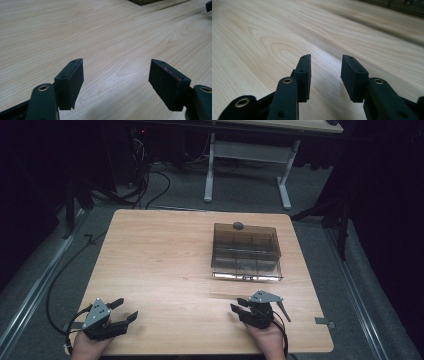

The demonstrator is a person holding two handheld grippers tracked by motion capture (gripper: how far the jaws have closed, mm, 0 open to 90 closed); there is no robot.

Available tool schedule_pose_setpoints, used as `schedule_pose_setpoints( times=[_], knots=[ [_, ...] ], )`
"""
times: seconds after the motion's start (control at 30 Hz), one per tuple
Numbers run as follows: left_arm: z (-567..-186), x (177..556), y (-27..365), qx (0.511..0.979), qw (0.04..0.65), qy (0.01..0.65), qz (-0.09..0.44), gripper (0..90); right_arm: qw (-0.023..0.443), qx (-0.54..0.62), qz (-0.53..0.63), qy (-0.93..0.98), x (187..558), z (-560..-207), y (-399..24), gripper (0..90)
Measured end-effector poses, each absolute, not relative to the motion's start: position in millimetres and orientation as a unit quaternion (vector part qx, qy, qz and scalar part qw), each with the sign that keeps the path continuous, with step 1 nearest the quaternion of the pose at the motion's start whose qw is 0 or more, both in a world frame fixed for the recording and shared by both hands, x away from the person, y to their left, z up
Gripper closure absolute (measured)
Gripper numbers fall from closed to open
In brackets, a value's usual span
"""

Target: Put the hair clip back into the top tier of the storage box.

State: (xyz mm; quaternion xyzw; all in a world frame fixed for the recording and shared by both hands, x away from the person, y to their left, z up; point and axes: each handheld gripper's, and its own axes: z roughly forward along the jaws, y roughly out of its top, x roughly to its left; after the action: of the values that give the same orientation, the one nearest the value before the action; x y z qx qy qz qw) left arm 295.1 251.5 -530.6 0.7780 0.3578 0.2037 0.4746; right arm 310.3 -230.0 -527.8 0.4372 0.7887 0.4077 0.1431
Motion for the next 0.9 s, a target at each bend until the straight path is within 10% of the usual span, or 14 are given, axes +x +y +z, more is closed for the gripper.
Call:
schedule_pose_setpoints(
  times=[0.9],
  knots=[
    [-531, 295, 251, 0.777, 0.472, 0.362, 0.207, 28.5, 0.198, 0.46, 0.385, 0.775, 294, -517, -260, 58.7]
  ],
)
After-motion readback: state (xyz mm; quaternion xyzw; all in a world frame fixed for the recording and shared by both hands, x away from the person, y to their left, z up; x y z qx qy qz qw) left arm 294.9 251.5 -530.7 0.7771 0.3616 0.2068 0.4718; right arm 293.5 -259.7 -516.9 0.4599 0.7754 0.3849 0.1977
